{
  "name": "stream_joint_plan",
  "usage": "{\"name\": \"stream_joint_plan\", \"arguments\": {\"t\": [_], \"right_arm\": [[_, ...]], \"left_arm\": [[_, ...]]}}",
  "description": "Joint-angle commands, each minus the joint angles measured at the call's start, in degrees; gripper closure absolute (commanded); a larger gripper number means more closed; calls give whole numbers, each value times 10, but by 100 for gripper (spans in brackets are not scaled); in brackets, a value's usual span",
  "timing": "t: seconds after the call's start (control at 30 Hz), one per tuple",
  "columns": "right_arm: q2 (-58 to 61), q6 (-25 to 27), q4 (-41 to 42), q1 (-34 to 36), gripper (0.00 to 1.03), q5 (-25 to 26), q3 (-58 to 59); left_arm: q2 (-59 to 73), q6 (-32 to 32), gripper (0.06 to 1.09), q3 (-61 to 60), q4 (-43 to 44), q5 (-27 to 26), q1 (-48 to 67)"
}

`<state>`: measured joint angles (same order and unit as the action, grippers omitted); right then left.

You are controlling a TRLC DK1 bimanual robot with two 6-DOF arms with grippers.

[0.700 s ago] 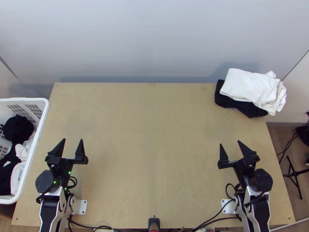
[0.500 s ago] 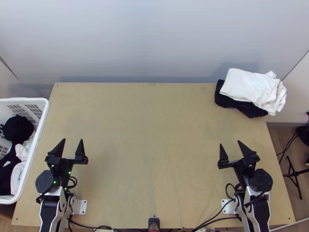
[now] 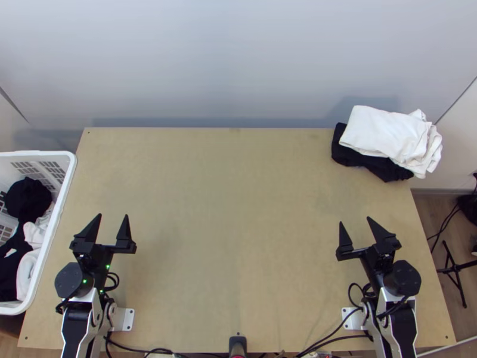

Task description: Fold the t-shirt

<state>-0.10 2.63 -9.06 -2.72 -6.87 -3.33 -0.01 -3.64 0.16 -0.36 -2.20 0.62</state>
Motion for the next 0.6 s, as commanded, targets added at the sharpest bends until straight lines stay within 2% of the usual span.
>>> {"name": "stream_joint_plan", "arguments": {"t": [0.0, 0.07, 0.23, 0.37, 0.57], "right_arm": [[0, -8, 0, -1, 4, 0, 0], [-1, -28, 0, -5, 4, 2, 0], [-1, -21, 0, 17, 4, 7, 0], [0, -19, -1, 23, 4, 7, 0], [-1, -9, 5, 13, 4, 7, 0]], "left_arm": [[-1, 2, 10, 0, 1, 0, -1], [-1, 0, 10, 0, 2, 0, -4], [-2, -22, 10, 2, 8, -1, 29], [-2, 32, 10, 0, 17, -1, 32], [2, 31, 10, 0, 4, 0, 39]]}}
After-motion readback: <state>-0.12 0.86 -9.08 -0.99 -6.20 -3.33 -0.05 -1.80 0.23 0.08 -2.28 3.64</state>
